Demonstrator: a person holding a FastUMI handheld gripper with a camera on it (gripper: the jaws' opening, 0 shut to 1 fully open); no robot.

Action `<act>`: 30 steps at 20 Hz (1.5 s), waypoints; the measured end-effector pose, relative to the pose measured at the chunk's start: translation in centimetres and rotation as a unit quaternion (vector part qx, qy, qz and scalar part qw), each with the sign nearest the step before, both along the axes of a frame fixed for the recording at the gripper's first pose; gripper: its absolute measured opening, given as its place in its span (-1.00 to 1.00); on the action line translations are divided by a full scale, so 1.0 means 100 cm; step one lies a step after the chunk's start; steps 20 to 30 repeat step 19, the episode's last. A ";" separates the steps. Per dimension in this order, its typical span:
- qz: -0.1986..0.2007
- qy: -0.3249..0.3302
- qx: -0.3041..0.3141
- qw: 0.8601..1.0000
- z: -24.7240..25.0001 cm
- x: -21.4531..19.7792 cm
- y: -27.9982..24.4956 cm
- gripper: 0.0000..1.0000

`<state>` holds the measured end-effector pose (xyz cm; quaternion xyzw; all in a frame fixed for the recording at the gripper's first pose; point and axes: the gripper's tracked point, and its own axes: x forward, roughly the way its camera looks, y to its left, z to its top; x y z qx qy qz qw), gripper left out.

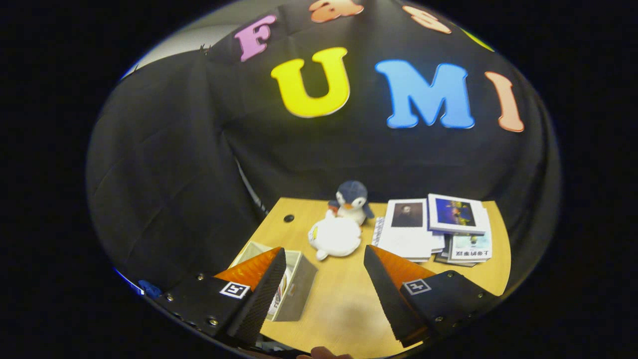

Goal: Open the storage box then place both shoes into the box .Put the left shoe in first, then the right shoe, with the right side of both shoes facing outward in a uniform manner.

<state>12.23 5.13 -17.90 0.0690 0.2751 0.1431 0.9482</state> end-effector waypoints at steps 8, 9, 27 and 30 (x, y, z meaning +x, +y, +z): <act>-0.139 -0.220 -0.009 0.965 0.090 -0.059 -0.099 0.91; -0.139 -0.226 -0.008 0.964 0.090 -0.071 -0.100 0.92; -0.143 -0.246 0.001 0.959 0.076 -0.095 -0.116 0.92; -0.143 -0.246 0.001 0.959 0.076 -0.095 -0.116 0.92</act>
